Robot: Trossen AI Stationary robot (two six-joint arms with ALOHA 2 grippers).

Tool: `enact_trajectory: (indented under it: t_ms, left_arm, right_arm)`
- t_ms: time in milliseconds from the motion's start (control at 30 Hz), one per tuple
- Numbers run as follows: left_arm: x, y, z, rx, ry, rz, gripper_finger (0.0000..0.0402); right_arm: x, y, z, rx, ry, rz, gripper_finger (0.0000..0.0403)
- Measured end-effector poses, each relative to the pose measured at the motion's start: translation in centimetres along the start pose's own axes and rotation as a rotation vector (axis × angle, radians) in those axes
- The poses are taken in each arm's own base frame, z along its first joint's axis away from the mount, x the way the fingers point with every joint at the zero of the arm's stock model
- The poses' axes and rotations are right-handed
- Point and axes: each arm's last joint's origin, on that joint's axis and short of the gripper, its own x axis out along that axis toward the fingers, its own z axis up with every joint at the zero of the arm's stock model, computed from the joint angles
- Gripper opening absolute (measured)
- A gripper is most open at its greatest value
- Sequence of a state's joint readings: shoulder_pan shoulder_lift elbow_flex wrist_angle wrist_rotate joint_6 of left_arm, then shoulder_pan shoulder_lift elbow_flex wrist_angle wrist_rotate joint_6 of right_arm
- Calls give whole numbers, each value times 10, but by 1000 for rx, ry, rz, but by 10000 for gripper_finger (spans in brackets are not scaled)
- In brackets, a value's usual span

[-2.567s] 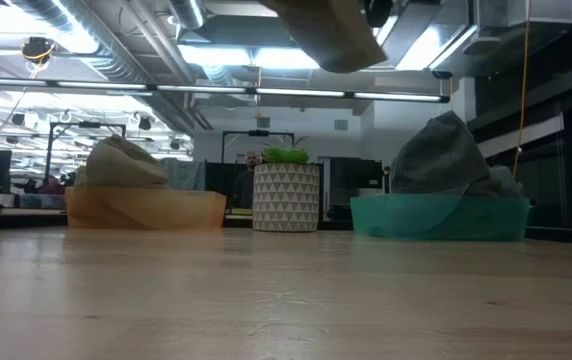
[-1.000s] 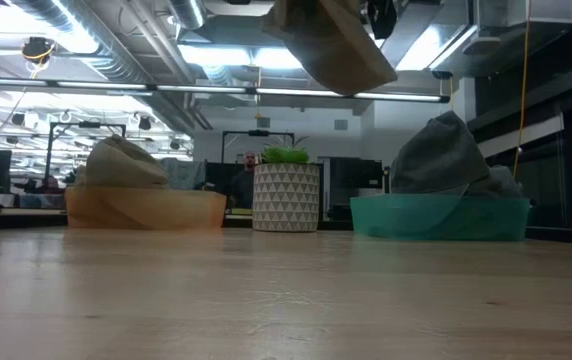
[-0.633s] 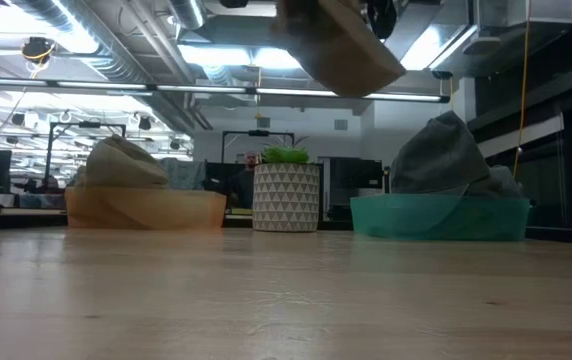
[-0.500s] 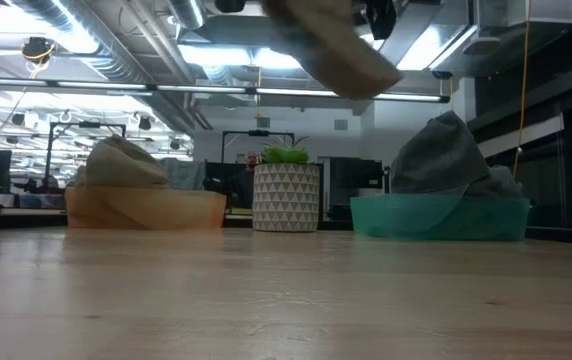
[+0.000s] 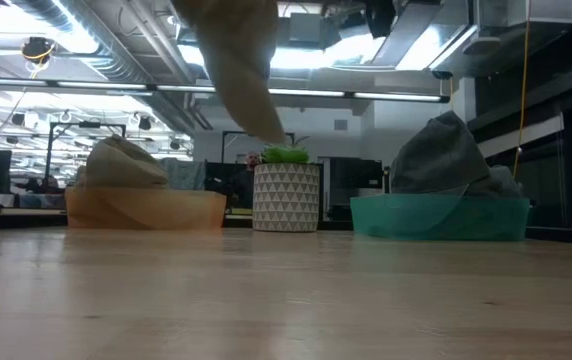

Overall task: Pick & Place hat
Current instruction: Put the brown cap into the orange bin

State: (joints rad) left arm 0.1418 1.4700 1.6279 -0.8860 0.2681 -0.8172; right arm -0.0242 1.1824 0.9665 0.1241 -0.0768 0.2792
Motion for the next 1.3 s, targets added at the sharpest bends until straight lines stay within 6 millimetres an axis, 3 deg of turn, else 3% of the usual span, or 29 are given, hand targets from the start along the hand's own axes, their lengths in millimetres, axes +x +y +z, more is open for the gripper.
enact_trajectory:
  t_ms: [200,433,733,1033,1133,1300]
  left_arm:
    - [0,-3,5,13,-42,-46,19]
    - [-6,-13,25,58,-209,-181,17]
    - [-12,-25,34,108,-268,-345,18]
    - [-37,-22,28,104,-268,-346,19]
    - [-40,-17,23,95,-183,-342,19]
    - [-39,-11,9,90,-22,-310,19]
  right_arm:
    - [-1,5,10,-32,-90,96,89]
    - [2,5,8,-47,-82,106,7]
    - [16,-1,-7,-22,11,83,6]
    - [15,-11,-45,92,372,-29,6]
    - [13,-9,-40,100,349,-1,6]
    - [11,-1,-12,49,91,90,3]
